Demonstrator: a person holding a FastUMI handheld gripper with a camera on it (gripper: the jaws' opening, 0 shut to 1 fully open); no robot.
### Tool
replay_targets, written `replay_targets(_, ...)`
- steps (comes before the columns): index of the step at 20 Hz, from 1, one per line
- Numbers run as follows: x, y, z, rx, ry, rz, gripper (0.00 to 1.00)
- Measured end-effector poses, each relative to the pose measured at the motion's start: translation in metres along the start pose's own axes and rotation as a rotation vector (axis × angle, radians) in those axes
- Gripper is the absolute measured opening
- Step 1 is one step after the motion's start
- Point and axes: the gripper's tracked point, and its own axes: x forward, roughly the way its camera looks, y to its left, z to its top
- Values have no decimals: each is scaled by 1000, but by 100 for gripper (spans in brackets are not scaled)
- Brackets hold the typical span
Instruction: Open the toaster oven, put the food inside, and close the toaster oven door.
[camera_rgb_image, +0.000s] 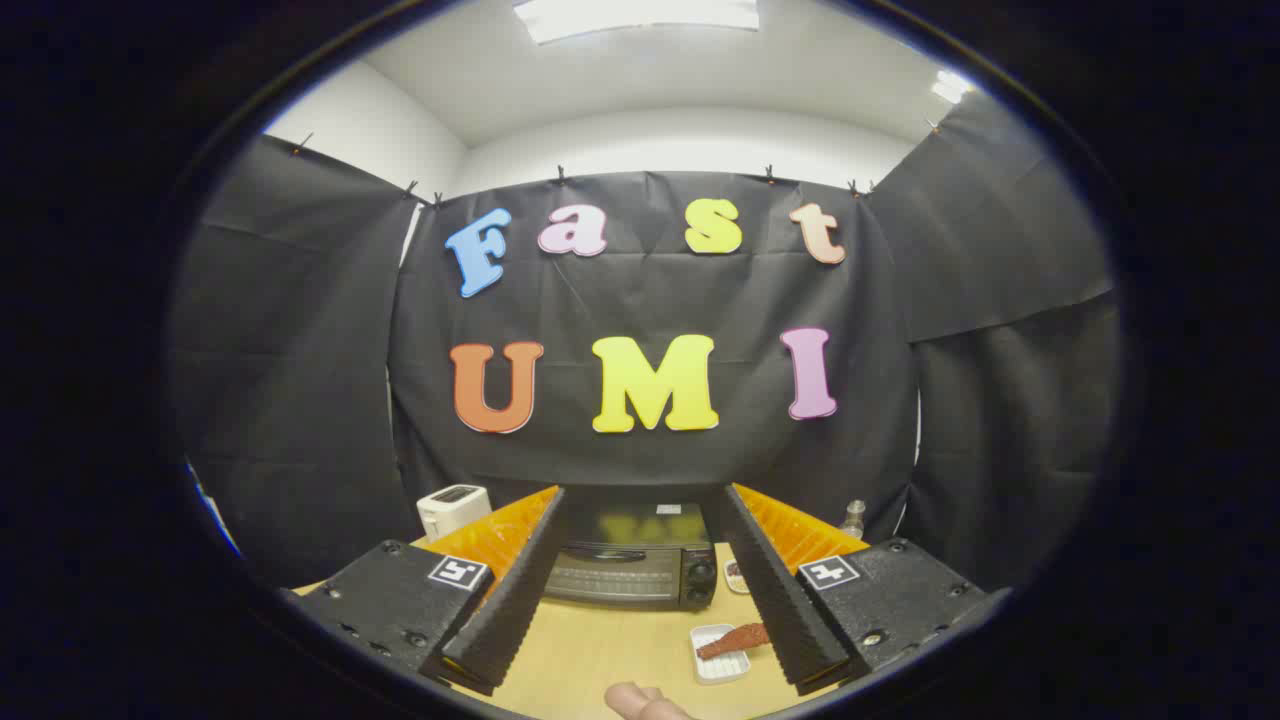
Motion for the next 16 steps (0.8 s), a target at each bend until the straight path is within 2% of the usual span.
replay_targets(12, 26, 6, 19, -8, 9, -12, 98)
replay_targets(16, 55, 22, 8, 13, 47, 39, 98)
